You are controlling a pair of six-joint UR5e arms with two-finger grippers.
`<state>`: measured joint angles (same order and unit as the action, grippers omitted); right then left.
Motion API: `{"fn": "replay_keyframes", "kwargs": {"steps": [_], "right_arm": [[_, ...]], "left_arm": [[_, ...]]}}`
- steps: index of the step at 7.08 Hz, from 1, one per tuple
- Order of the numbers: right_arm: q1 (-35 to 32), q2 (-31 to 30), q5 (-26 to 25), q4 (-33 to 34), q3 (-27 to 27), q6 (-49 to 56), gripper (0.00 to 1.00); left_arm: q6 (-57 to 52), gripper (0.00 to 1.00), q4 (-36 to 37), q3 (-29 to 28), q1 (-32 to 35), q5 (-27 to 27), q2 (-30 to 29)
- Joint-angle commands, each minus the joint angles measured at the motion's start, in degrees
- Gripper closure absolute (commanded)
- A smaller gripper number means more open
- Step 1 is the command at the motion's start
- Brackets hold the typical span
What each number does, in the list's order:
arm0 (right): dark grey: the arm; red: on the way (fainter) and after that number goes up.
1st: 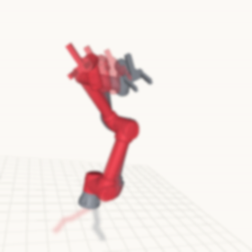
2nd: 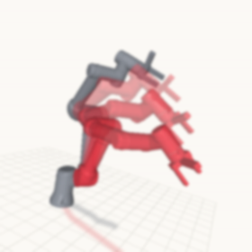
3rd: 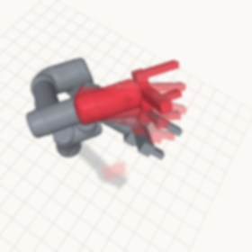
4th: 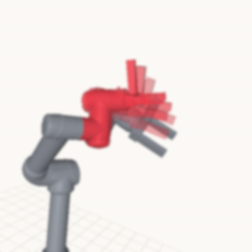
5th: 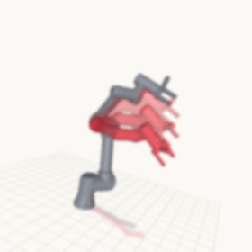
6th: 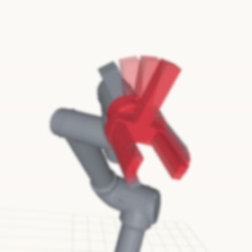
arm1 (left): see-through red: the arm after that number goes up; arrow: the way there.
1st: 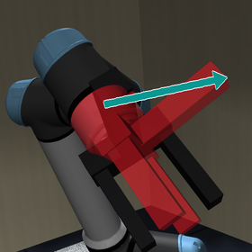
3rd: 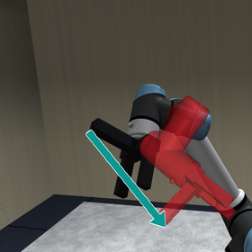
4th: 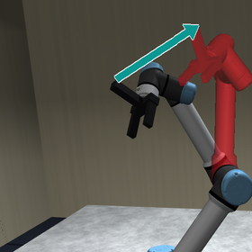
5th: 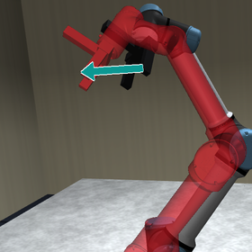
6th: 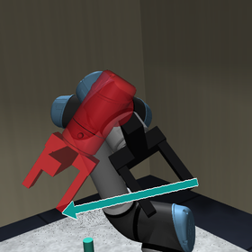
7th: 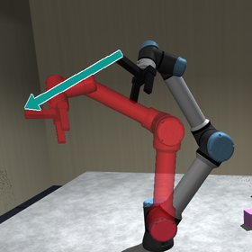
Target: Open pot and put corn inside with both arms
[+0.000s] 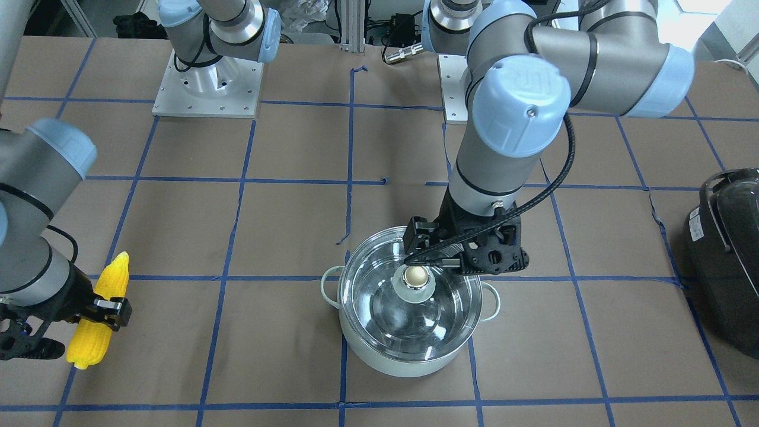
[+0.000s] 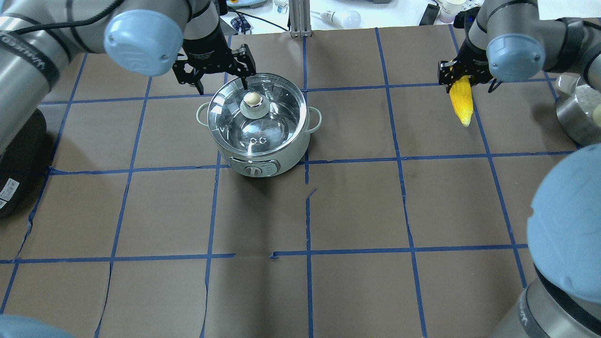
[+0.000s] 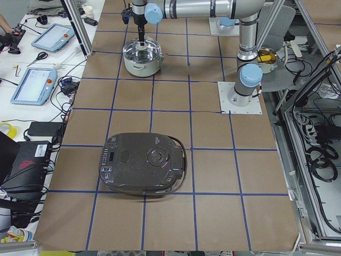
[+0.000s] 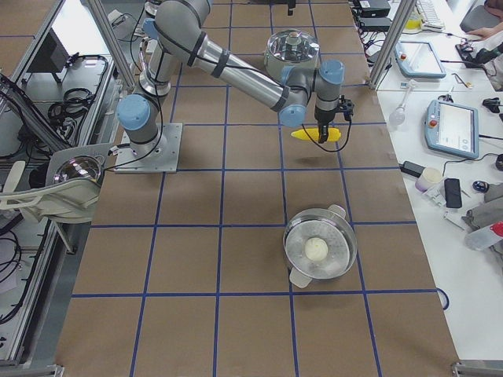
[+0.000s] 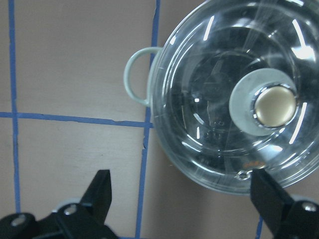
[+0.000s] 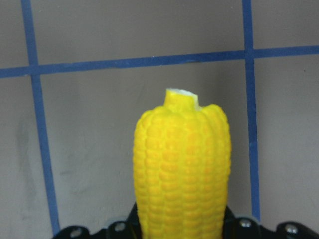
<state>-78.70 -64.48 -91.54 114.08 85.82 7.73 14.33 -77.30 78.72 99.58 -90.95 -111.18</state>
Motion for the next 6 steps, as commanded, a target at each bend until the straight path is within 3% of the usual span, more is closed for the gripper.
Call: {"fn": "replay_keyframes", "kwargs": {"steps": [1, 5, 6], "right_arm": [[-3.71, -5.46, -0.75, -6.23, -0.83, -0.17, 1.00], [-5.32, -10.50, 0.13, -10.90, -0.21, -0.17, 1.00], [-5.41, -10.93, 0.30, -10.90, -0.21, -0.17, 1.00]], "left_arm": [[-0.26, 0.00, 7.05, 1.24, 2.98, -0.19, -3.87], [-1.32, 0.01, 9.28, 3.28, 2.90, -0.63, -3.69], [-1.32, 0.27, 9.01, 3.46, 2.90, -1.50, -3.70]]}}
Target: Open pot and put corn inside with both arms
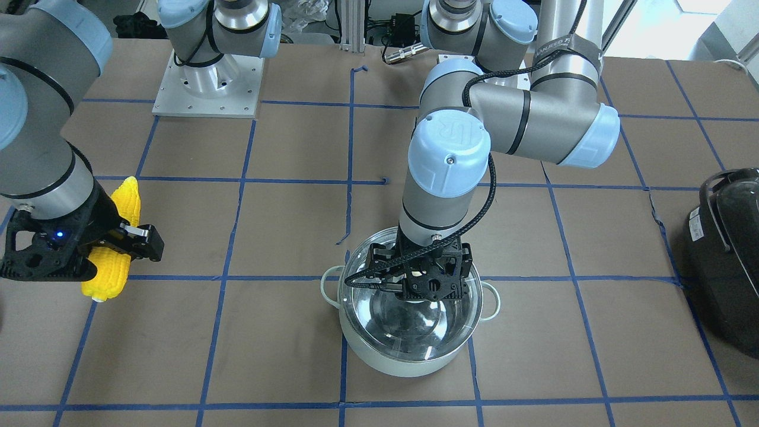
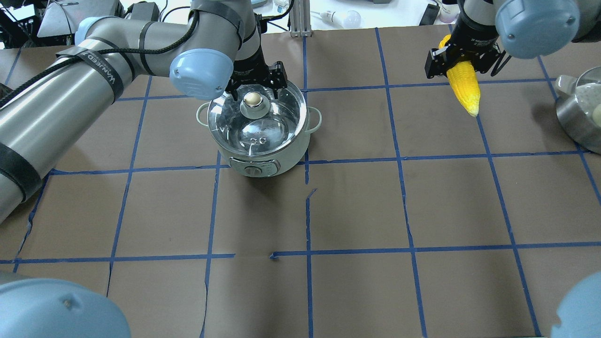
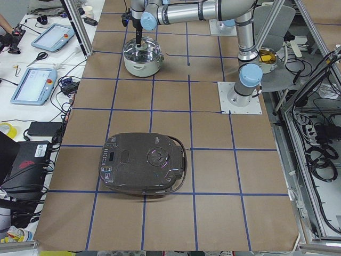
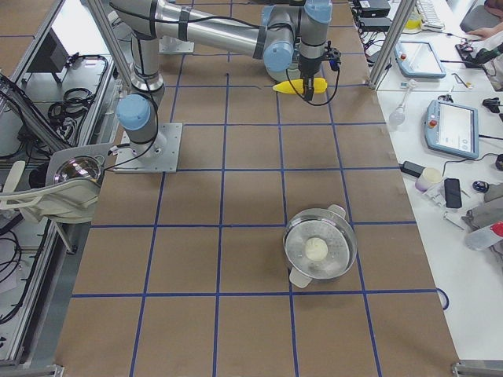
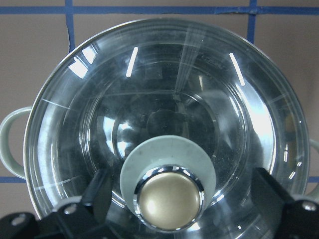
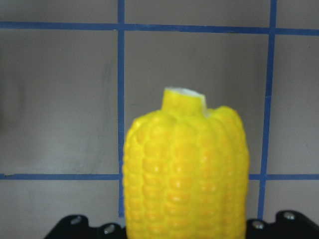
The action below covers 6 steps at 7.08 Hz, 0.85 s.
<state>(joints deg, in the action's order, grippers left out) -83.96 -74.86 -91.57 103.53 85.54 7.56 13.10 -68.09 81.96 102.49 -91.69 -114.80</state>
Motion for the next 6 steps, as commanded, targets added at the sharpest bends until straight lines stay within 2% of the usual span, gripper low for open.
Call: {"fn": "replay_keyframes", "kwargs": {"steps": [1, 2, 3, 4, 6], "right_arm": [[-2.58, -0.55, 0.17, 0.27, -0.02, -0.09, 1.00], [-4.78, -0.38, 0.17, 0.45, -0.02, -0.09, 1.00], [-5.07, -0.64, -0.01, 0.10, 0.07, -2.09, 1.00], [-5.33, -0.64, 0.34, 0.27, -0.19, -4.64, 1.00], [-5.51, -0.82, 0.17, -0.25, -0.28, -4.57, 1.00]], "left_arm": [[-0.09, 0.48, -0.46, 0.65, -0.01, -1.12, 0.01], [-0.09, 0.66, -0.29, 1.01, -0.01, -1.12, 0.19], [-0.09, 0.75, -0.29, 0.83, -0.01, -1.12, 0.36], [-0.09, 0.81, -0.38, 0.31, -0.01, -1.12, 0.89], [-0.09, 0.86, -0.64, -1.79, -1.23, -1.12, 2.12]]}}
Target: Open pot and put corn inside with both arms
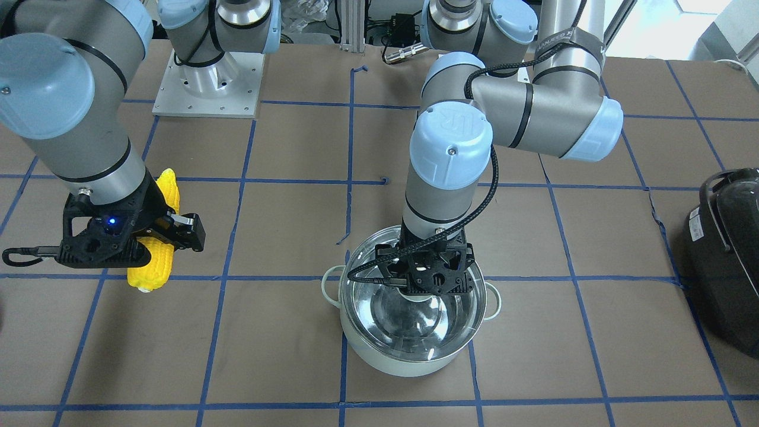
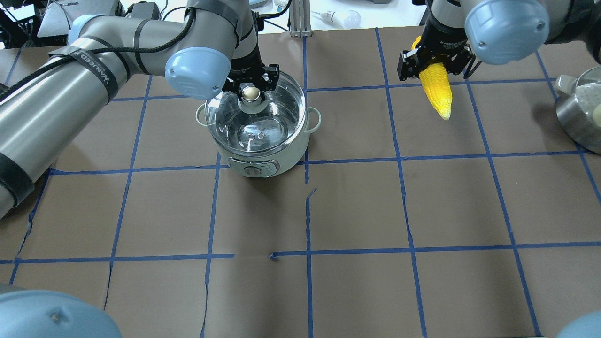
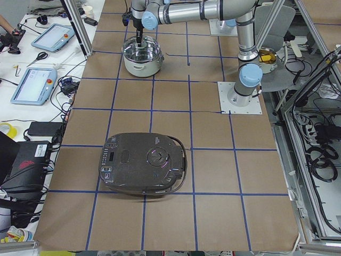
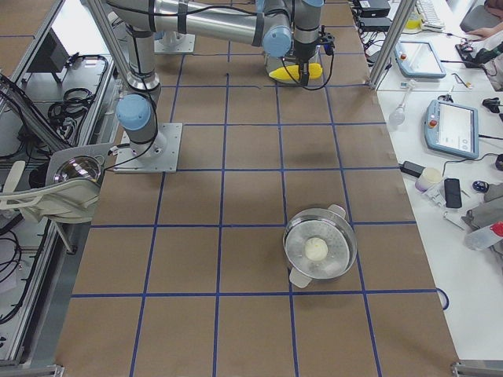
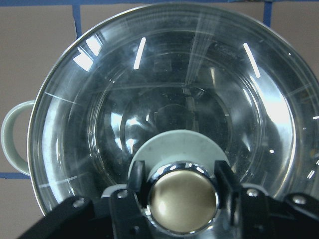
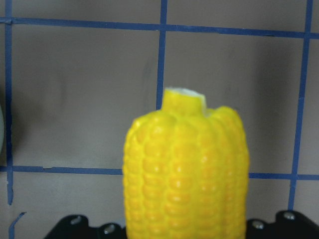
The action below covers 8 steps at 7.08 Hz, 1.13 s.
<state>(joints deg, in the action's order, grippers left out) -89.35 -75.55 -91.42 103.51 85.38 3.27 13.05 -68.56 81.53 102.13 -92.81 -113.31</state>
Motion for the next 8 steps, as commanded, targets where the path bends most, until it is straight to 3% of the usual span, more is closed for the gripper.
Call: {"fn": "replay_keyframes", "kwargs": {"steps": [1, 4, 7, 8], "right_arm": [[-0.12, -0.04, 0.10, 0.29, -0.04, 0.24, 1.00], [-3.26, 0.22, 0.01, 0.64, -0.47, -2.37, 1.00], [-8.71, 1.72, 0.01, 4.33, -0.48, -11.41, 1.00], [-11.17, 3.20, 0.01, 7.99, -0.65, -16.05, 1.00]], "left_arm": [[-0.56, 0.87, -2.69, -2.77, -5.49, 0.61, 0.72], [-15.98, 0.96, -3.51, -2.08, -14.56, 0.71, 0.63], [-33.56, 1.00, -3.68, -1.29, -23.98, 0.36, -0.24], [-39.79, 1.00, -2.20, 2.89, -26.43, 0.44, -0.51]]}}
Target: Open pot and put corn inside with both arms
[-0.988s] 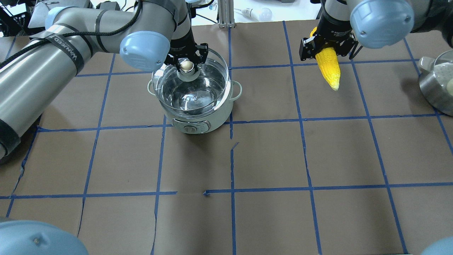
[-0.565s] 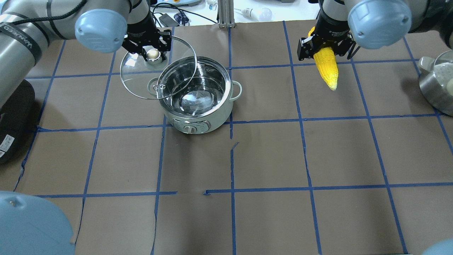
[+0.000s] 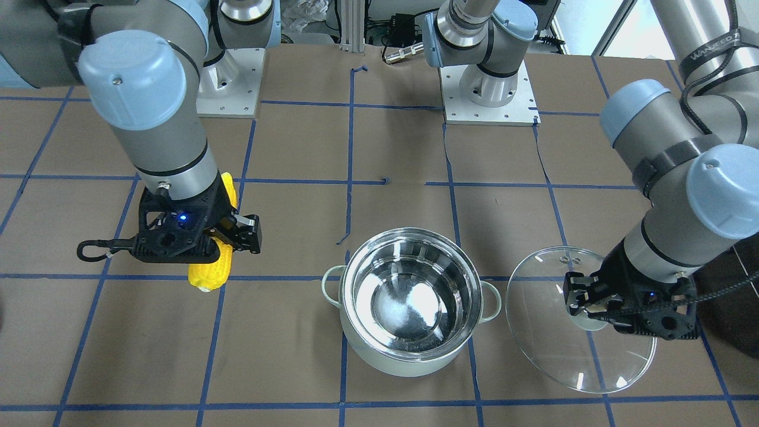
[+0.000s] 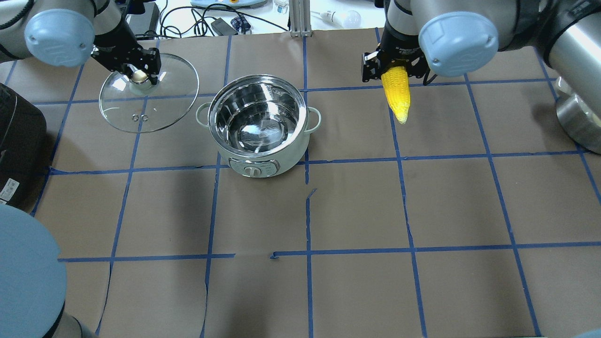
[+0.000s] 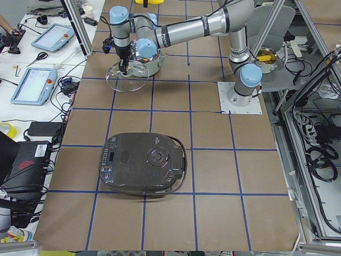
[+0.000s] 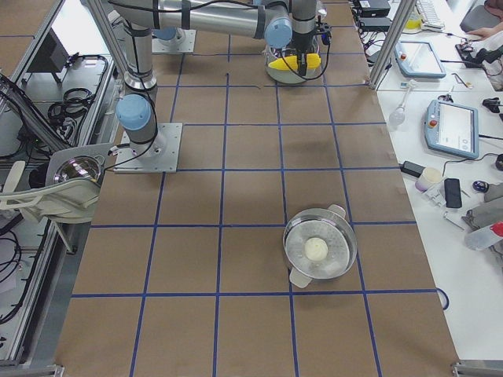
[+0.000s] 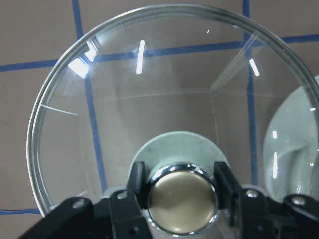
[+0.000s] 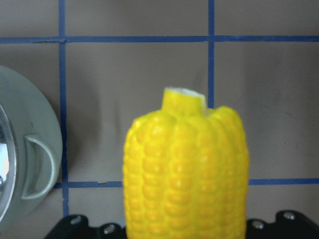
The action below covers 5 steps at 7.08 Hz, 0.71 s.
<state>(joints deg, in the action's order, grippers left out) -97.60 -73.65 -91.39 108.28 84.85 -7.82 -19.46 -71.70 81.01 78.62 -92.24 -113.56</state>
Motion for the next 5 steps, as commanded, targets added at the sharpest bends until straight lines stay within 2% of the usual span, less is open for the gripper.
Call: {"fn": "replay_keyframes", "kwargs": {"steps": [1, 2, 5], "right_arm": [[-5.91, 3.32, -0.62, 3.86, -1.87, -7.27, 1.00], [-8.72, 6.03, -0.80, 3.96, -4.23, -10.86, 1.00], [-15.15, 14.64, -2.03, 4.66, -12.40, -17.91, 1.00]], "left_arm": [[-10.39, 1.00, 9.30, 9.37, -8.16, 0.39, -0.26], [-13.46, 1.00, 13.82, 13.08, -9.09, 0.31, -0.08], [-11.40, 1.00, 17.80, 21.00, -10.76, 0.39, 0.97]]}}
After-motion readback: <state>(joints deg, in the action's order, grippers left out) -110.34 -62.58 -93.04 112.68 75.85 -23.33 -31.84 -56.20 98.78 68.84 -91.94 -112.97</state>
